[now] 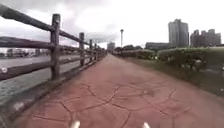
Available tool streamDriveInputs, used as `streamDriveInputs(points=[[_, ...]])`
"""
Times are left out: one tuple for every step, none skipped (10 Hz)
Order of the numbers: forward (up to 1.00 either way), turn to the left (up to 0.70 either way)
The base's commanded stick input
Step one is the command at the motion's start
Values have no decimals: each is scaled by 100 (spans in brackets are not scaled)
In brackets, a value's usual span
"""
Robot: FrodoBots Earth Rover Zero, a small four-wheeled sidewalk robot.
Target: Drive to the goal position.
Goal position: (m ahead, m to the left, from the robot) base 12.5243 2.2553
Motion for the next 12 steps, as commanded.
streamDriveInputs(points=[[70,0],[70,0],[70,0],[70,0],[70,0],[70,0],[70,0],[70,0],[70,0],[70,0],[70,0],[70,0]])
